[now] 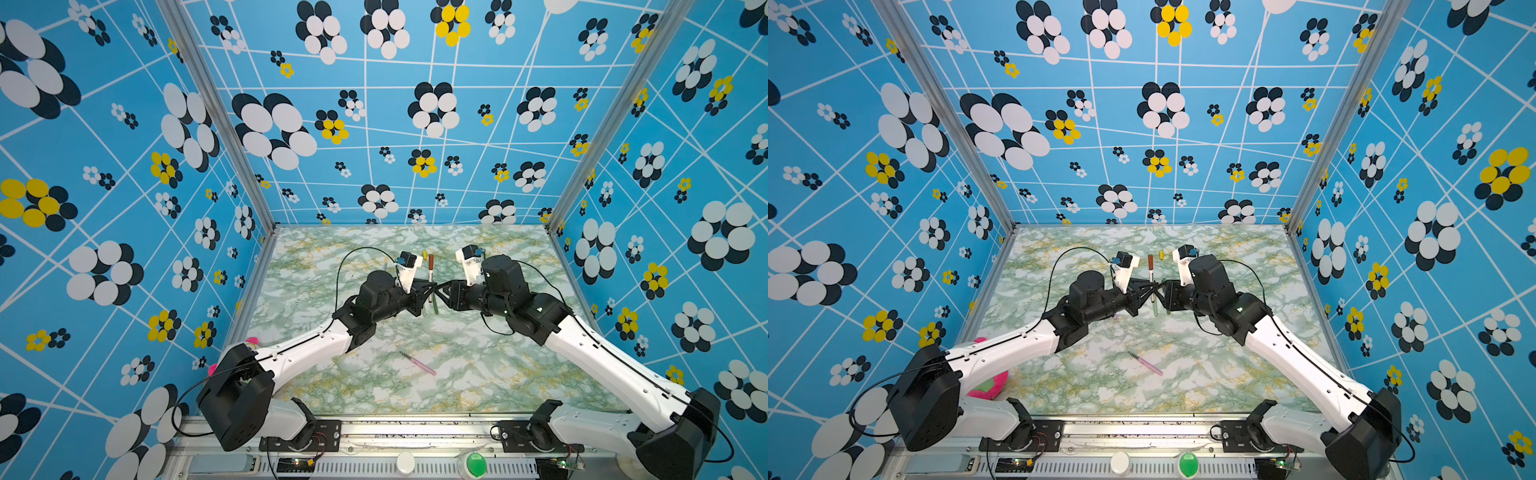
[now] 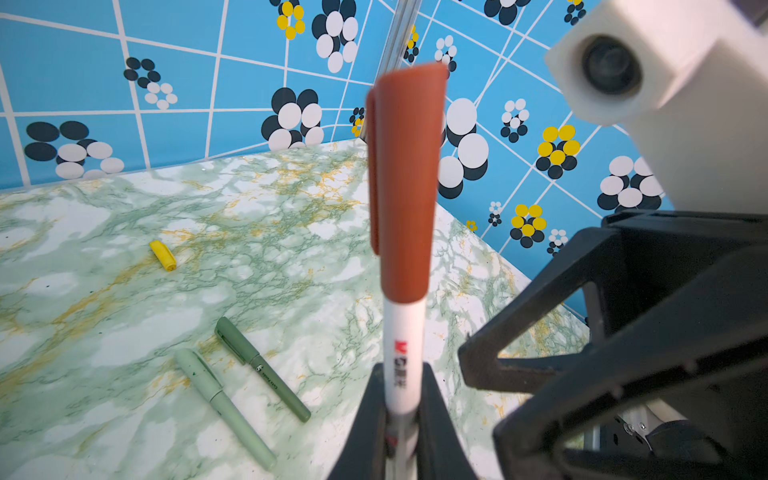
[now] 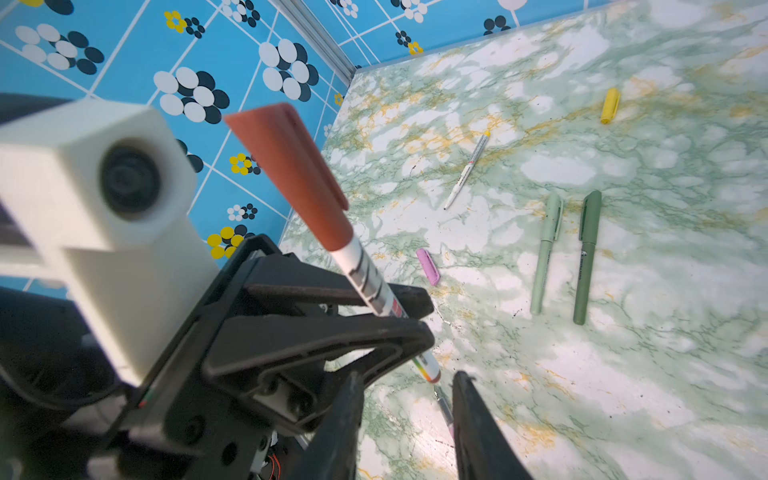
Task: Insert the pens into the pen caps
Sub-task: 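Push the red cap down the marker while the left gripper holds it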
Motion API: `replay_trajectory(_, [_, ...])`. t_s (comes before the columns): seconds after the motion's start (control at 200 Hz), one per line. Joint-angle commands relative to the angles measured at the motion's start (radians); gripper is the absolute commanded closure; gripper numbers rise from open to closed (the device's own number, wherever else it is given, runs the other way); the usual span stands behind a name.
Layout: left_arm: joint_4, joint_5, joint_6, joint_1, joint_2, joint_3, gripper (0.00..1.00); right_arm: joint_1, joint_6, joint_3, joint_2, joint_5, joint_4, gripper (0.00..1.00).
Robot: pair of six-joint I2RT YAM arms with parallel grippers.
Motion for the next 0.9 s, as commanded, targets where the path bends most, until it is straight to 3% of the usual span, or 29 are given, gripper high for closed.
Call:
replay_trajectory(0.0, [-0.004, -0.004, -0.006, -0.01, -0.037, -0.004, 1.0, 0.0, -0.037, 0.032, -0.044, 0.037, 0.007, 0.64])
replay_trajectory(0.455, [-0.041, 0.029, -0.016, -0.027, -0.031, 0.029, 1.0, 0.001, -0.072, 0.096, 0.04, 0.041, 0.038, 0.71])
replay_trajectory(0.895, [-0.038, 0.033, -0.036, -0.033, -0.021, 0.046, 1.0, 0.001, -0.049, 0.049, 0.083, 0.013, 0.093, 0.8])
